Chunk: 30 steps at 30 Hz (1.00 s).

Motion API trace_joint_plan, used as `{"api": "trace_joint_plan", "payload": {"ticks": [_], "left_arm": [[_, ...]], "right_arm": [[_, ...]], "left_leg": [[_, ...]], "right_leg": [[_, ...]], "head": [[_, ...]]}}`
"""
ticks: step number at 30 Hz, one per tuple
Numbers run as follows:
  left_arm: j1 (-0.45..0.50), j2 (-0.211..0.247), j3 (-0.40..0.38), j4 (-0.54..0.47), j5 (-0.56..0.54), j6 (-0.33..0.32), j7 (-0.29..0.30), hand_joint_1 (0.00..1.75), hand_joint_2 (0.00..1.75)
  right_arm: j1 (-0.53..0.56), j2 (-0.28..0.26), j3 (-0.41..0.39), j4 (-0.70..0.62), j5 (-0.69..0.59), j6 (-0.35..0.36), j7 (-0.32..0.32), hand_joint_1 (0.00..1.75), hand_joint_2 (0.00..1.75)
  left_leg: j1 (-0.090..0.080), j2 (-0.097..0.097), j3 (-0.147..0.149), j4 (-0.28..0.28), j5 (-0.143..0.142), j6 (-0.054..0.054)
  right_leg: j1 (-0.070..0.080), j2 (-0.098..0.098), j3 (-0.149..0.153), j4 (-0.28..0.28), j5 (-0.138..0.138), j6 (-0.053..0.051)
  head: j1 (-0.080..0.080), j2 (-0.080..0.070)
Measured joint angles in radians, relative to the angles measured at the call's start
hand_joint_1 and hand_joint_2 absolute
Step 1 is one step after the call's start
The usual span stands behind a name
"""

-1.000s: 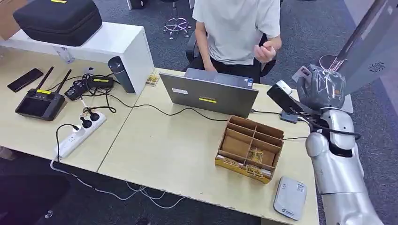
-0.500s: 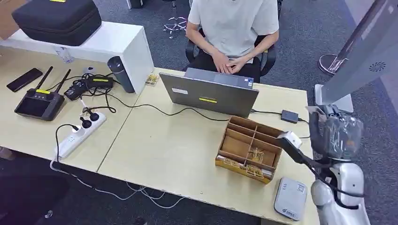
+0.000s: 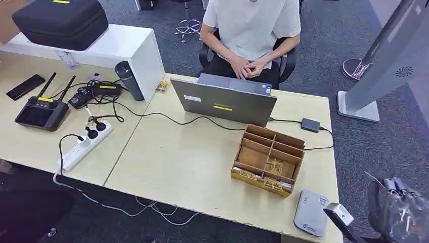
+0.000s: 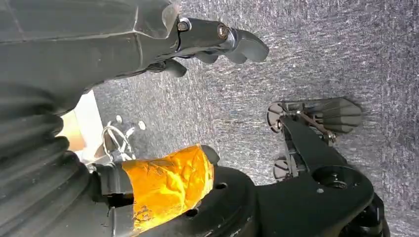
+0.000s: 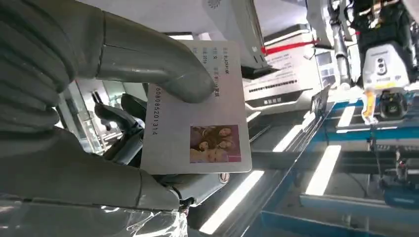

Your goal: Pass the card to the sensor for recognition and then transmit it.

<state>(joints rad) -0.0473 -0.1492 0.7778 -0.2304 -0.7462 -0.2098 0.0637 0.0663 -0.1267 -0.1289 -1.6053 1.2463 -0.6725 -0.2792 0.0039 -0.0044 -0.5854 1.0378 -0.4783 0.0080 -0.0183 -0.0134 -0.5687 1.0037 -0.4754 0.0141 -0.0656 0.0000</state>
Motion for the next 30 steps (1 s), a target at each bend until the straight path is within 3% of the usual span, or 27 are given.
{"api": "trace_joint_plan", "payload": {"ticks": [7, 17, 30], "left_arm": [[-0.003, -0.004, 0.005, 0.000, -0.010, 0.000, -0.001, 0.00, 1.75], [-0.008, -0.006, 0.008, 0.000, -0.029, 0.002, -0.001, 0.00, 1.75], [-0.008, -0.007, 0.013, 0.000, -0.039, 0.003, -0.001, 0.00, 1.75]], "right_arm": [[0.023, 0.026, 0.009, 0.038, 0.016, 0.010, -0.008, 1.75, 1.75], [0.024, 0.086, 0.116, 0.195, 0.088, -0.001, 0.026, 1.75, 1.75], [0.021, 0.097, 0.153, 0.286, 0.092, -0.004, 0.051, 1.75, 1.75]], "left_leg": [[0.000, 0.000, 0.000, 0.000, 0.000, 0.000], [0.001, 0.000, 0.000, 0.000, 0.000, 0.000], [0.000, 0.000, 0.000, 0.000, 0.000, 0.000]], "right_leg": [[0.000, 0.000, 0.000, 0.000, 0.000, 0.000], [0.001, 0.000, 0.000, 0.000, 0.000, 0.000], [0.001, 0.000, 0.000, 0.000, 0.000, 0.000]], "head": [[0.000, 0.000], [0.000, 0.000], [0.000, 0.000]]}}
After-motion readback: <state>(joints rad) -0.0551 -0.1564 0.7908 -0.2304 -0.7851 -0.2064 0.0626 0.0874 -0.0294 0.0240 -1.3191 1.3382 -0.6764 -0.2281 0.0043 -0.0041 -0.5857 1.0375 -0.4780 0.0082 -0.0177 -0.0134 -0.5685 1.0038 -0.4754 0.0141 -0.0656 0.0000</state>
